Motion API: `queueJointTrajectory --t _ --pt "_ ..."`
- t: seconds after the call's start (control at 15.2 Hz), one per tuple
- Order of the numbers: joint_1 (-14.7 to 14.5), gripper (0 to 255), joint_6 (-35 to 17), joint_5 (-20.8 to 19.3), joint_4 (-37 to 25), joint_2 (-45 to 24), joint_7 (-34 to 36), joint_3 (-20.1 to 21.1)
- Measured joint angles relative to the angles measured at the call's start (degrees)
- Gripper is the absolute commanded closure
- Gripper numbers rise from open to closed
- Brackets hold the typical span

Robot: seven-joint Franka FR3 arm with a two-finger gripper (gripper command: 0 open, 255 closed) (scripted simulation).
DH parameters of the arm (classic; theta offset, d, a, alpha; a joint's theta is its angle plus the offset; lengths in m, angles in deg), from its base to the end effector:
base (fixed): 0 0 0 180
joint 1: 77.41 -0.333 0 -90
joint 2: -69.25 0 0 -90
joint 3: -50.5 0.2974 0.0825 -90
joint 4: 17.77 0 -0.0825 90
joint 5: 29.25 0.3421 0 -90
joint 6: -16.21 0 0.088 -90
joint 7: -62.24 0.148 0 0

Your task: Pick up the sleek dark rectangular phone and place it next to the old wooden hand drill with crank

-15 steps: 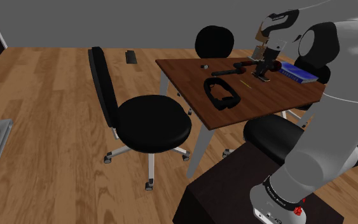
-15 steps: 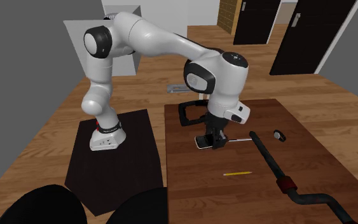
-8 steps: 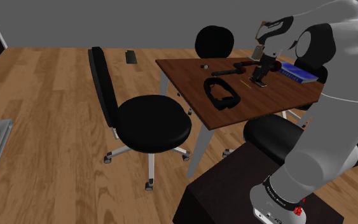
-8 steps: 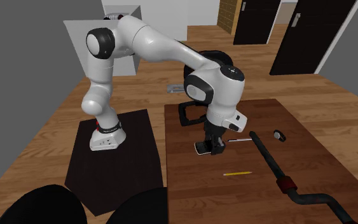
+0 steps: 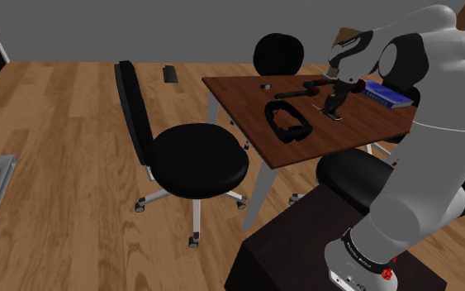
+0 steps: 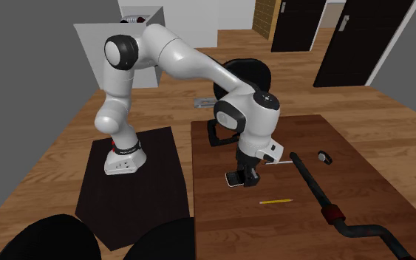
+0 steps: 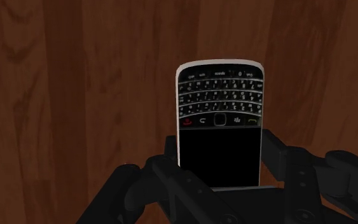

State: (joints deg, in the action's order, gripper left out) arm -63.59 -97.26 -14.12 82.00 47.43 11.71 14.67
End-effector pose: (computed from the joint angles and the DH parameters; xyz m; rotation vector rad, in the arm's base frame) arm 0.4195 -0.4157 0.3468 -3.0806 0.1097 0.0395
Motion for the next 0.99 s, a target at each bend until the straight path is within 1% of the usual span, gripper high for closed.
queueJointTrajectory --t 0.46,0.92,0.99 --pt "0.43 255 -4.37 1.75 2.51 -2.29 -1.11 0.89" --pt "0.60 255 -4.98 2.07 2.73 -2.75 -1.36 1.04" --pt "0.60 0 -4.99 2.08 2.73 -2.75 -1.37 1.04"
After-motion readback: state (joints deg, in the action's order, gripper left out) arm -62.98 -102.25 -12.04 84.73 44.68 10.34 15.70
